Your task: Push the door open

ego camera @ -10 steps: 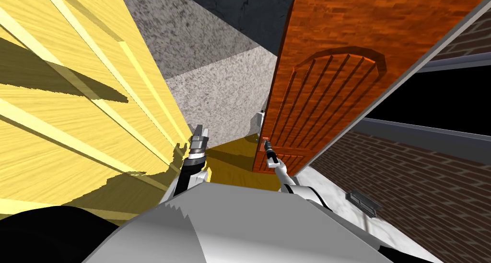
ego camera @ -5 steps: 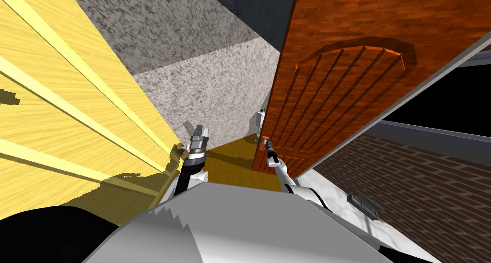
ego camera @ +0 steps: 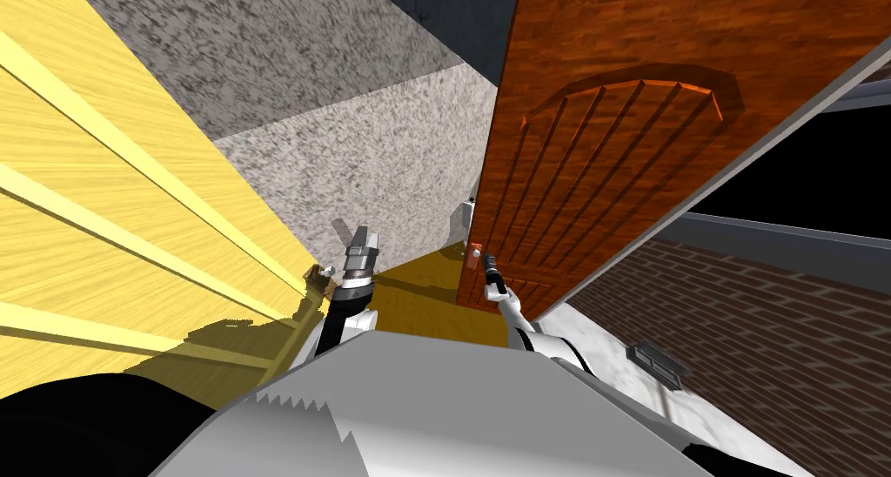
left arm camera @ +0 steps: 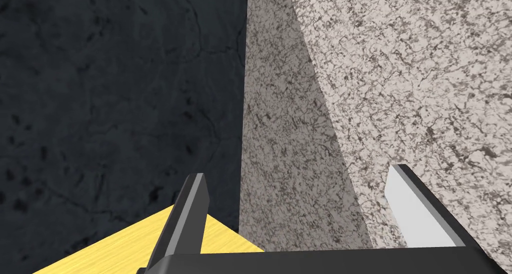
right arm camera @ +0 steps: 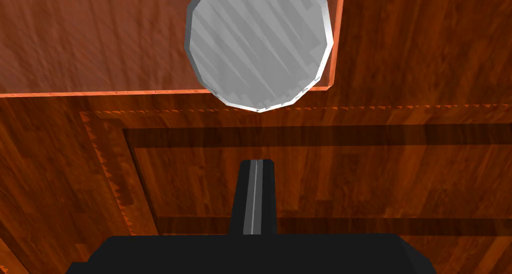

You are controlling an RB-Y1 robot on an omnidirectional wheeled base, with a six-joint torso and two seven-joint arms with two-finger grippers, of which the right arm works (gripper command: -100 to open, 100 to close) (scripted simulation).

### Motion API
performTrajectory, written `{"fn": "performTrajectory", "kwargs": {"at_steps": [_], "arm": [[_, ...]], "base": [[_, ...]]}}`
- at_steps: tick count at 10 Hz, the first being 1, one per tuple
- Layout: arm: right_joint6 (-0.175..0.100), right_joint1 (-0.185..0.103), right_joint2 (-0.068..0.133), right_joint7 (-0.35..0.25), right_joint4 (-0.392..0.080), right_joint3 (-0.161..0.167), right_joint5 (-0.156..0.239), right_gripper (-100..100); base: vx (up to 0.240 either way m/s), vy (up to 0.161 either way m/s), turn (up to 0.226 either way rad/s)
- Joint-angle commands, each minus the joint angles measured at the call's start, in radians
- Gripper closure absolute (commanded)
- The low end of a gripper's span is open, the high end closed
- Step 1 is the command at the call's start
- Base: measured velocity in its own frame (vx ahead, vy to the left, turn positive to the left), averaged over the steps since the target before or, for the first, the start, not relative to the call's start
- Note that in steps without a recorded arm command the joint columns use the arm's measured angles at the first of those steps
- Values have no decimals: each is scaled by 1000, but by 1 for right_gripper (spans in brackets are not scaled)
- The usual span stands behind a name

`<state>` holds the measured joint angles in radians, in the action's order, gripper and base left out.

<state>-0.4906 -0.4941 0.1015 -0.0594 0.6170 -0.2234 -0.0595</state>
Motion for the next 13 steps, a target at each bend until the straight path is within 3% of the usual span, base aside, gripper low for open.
{"fn": "performTrajectory", "kwargs": {"at_steps": [1,8,11,13], "arm": [[-1,-3,-8,33,-1,-11,16,-100],[-1,-11,-55,153,5,-54,76,-100],[-1,-14,-84,201,8,-72,101,-100],[-1,-17,-114,242,10,-86,121,-100]], "base": [[-143,-65,44],[-96,-17,42],[-98,-3,40],[-125,12,65]]}}
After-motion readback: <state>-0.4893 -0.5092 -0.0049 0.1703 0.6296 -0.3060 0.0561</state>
